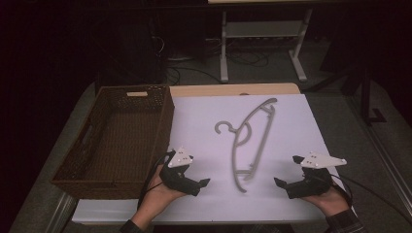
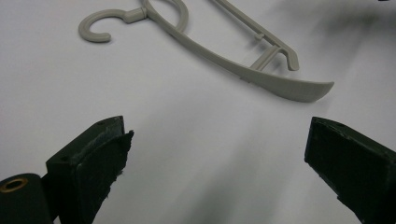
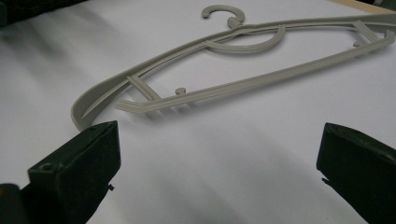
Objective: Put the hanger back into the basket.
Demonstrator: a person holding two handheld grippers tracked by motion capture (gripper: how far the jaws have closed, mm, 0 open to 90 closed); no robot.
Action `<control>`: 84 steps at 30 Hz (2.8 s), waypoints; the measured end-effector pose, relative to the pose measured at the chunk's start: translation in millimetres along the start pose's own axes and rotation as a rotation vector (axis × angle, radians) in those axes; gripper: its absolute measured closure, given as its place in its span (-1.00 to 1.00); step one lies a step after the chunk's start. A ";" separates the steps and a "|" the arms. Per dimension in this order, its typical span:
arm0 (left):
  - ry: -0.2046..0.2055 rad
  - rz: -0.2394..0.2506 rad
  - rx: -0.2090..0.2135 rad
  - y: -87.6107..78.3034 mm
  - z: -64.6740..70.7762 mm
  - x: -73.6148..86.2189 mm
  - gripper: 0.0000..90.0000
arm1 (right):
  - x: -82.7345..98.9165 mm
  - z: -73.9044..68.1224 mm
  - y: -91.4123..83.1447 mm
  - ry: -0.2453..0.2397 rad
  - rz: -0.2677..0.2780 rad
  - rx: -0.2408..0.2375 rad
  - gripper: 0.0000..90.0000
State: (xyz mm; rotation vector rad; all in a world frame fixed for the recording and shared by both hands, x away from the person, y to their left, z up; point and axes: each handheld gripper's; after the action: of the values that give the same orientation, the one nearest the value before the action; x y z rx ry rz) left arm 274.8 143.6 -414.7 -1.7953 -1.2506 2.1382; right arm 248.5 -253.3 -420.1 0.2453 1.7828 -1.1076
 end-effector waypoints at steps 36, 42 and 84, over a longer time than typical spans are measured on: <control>0.001 -0.011 0.215 66.6 10.3 -50.8 0.65 | 2.0 4.1 6.1 0.014 -0.027 0.004 -1.00; 0.016 -0.024 0.274 80.4 24.2 -59.3 1.00 | 2.3 4.2 6.0 0.019 -0.028 0.006 -1.00; 0.029 -0.194 0.221 70.2 18.2 -30.4 1.00 | 3.6 6.3 8.4 0.026 -0.041 0.008 -1.00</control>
State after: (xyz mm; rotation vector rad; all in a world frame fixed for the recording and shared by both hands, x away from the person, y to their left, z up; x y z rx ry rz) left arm 298.2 71.2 -434.7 -1.5441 -1.0830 2.0452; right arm 255.7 -254.5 -428.4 0.2296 1.8137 -1.1460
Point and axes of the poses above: each handheld gripper's, and its own axes: y roughly forward along the jaws, x roughly out of its underside, z roughly to its right, and after that the axes turned 5 degrees about y, right-handed
